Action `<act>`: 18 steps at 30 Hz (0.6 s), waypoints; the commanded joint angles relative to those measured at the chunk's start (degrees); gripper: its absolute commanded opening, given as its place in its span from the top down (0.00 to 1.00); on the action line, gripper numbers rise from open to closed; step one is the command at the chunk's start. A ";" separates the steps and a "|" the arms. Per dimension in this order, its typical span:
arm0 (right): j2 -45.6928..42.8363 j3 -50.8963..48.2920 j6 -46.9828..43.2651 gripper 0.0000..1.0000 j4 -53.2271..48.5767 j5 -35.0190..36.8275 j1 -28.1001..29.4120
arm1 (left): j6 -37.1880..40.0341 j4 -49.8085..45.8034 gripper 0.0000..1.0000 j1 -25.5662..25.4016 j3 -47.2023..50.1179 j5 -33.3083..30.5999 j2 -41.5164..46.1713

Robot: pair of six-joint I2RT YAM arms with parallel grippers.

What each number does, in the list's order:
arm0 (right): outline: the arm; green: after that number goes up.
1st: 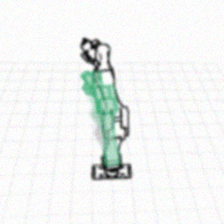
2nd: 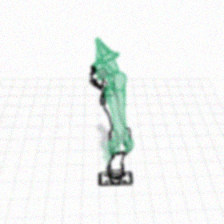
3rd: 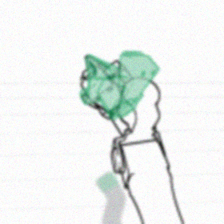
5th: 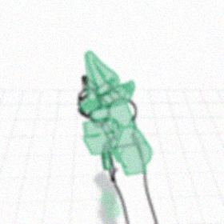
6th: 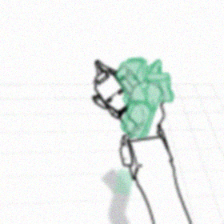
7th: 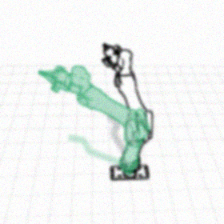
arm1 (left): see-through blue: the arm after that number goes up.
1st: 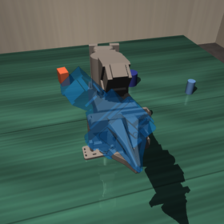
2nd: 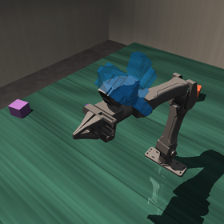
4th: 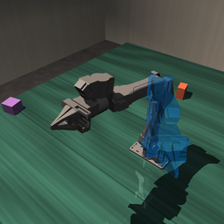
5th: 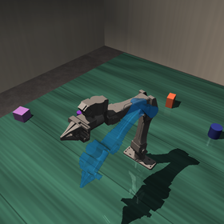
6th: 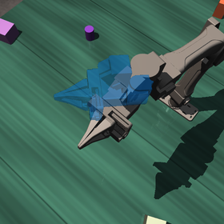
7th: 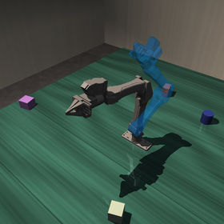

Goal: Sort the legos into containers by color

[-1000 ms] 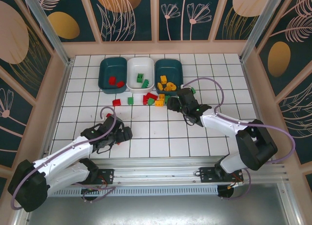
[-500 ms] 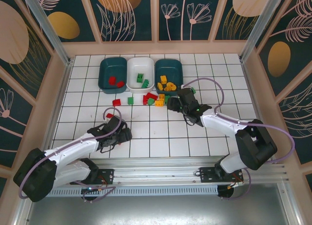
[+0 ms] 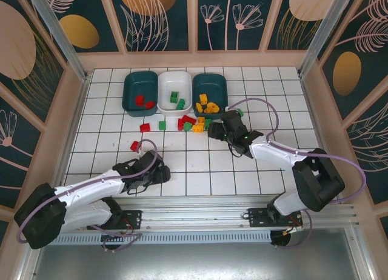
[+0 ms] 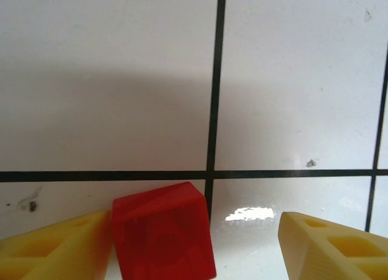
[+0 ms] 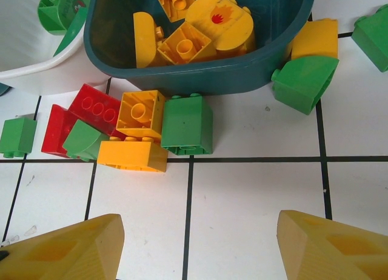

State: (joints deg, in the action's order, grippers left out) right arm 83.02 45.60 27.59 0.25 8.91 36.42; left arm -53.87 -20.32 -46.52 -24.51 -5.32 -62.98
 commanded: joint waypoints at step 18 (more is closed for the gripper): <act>-2.88 -2.67 0.44 0.33 1.46 -0.02 -1.53 | 5.00 -4.77 0.84 -0.30 -13.72 -9.79 -8.68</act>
State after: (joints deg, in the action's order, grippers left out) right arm 81.41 44.07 27.57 0.27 8.91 35.64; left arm -51.66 -24.53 -46.52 -32.84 -11.94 -72.12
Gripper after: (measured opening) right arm 0.669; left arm 0.292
